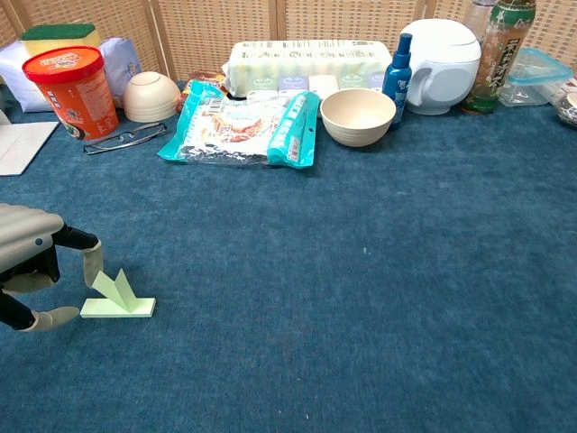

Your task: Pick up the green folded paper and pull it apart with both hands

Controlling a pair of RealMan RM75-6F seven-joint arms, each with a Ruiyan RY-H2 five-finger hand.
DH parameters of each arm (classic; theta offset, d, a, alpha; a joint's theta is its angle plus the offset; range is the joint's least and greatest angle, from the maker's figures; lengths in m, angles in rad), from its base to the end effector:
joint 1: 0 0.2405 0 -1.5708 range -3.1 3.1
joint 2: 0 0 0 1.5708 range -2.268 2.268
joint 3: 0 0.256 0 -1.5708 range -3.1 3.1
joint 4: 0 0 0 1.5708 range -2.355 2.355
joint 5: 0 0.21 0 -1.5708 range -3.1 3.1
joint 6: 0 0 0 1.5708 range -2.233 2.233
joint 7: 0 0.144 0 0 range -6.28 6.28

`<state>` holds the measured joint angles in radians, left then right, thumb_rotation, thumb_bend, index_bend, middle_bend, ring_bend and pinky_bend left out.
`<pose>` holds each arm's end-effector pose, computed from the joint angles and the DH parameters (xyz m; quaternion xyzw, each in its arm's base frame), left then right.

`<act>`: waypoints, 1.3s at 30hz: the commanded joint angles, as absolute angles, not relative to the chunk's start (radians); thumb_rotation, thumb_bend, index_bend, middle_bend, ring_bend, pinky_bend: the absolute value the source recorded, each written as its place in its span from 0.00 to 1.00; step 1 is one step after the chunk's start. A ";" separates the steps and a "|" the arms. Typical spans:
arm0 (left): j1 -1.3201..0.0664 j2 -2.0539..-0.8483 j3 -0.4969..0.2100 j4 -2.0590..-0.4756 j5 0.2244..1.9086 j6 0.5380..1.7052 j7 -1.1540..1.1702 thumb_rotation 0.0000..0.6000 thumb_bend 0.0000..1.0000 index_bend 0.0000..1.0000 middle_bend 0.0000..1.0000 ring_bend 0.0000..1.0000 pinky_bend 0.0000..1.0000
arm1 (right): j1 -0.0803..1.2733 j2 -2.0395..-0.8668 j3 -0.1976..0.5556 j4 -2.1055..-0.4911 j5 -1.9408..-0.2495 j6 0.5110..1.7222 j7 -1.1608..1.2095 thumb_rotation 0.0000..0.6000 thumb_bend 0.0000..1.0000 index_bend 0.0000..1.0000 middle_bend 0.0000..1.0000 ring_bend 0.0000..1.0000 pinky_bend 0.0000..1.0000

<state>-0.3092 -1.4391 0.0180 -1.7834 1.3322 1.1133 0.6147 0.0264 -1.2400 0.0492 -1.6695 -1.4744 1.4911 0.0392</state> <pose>-0.2133 0.1947 -0.0033 -0.7662 -0.3865 -0.2785 0.4313 -0.3000 -0.1616 0.1182 0.5310 -0.4718 0.4299 0.5574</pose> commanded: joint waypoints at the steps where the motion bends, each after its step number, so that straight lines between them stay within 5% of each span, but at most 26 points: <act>1: -0.313 -1.447 0.019 -1.776 1.323 1.113 0.618 1.00 0.27 0.45 1.00 1.00 1.00 | 0.026 -1.240 0.048 -1.669 -1.472 1.489 0.039 1.00 0.53 0.13 0.20 0.06 0.11; 39: -0.368 -1.510 0.032 -1.755 1.210 1.120 0.691 1.00 0.27 0.47 1.00 1.00 1.00 | 0.015 -1.240 0.050 -1.645 -1.456 1.484 0.060 1.00 0.53 0.13 0.20 0.06 0.11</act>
